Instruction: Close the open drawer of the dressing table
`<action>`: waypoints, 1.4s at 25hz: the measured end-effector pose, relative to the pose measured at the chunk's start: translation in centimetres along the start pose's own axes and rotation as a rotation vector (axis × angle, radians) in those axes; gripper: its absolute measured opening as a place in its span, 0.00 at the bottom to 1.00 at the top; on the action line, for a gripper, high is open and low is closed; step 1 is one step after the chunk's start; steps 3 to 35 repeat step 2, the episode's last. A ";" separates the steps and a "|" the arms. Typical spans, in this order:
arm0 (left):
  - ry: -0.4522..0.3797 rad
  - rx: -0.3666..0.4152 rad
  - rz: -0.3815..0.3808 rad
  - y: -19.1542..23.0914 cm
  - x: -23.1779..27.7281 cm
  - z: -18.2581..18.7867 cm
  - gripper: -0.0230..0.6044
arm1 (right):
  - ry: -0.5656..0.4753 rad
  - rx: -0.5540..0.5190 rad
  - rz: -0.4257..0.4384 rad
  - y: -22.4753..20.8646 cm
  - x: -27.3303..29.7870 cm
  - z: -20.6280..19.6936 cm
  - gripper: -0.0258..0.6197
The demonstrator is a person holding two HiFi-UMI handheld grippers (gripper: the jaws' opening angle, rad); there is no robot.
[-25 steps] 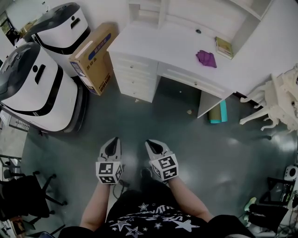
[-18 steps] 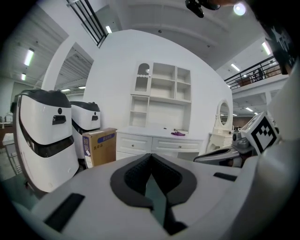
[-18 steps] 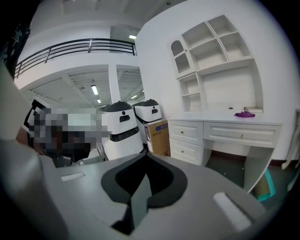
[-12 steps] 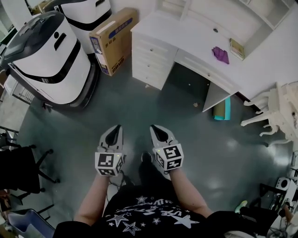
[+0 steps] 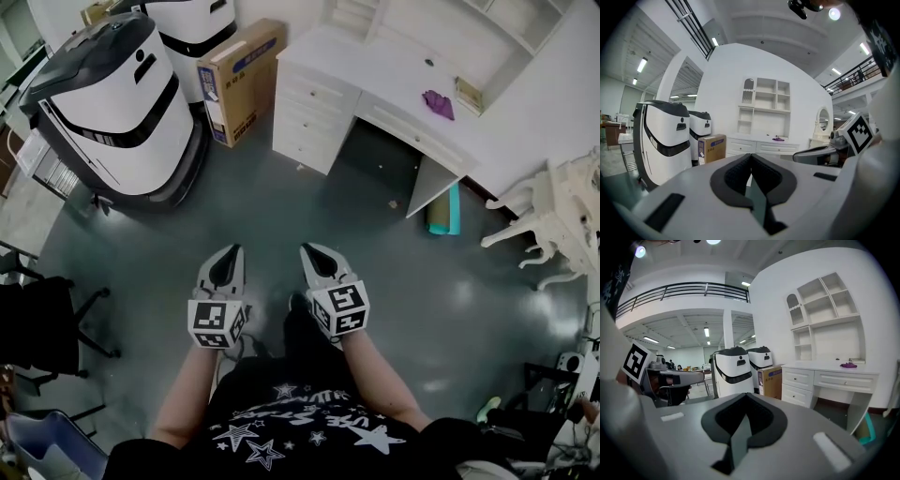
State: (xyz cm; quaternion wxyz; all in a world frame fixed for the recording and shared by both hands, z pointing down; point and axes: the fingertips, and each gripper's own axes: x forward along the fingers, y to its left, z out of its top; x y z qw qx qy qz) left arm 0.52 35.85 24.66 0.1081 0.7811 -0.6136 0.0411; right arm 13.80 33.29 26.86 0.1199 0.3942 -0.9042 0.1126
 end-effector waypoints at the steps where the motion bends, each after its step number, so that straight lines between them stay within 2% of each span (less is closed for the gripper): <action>1: -0.003 -0.001 -0.001 -0.1 -0.9 -0.1 0.05 | -0.002 -0.001 0.000 0.7 -0.6 -0.2 0.04; 35: -0.006 -0.001 -0.003 -0.2 -1.8 -0.2 0.05 | -0.005 -0.001 0.001 1.4 -1.1 -0.3 0.04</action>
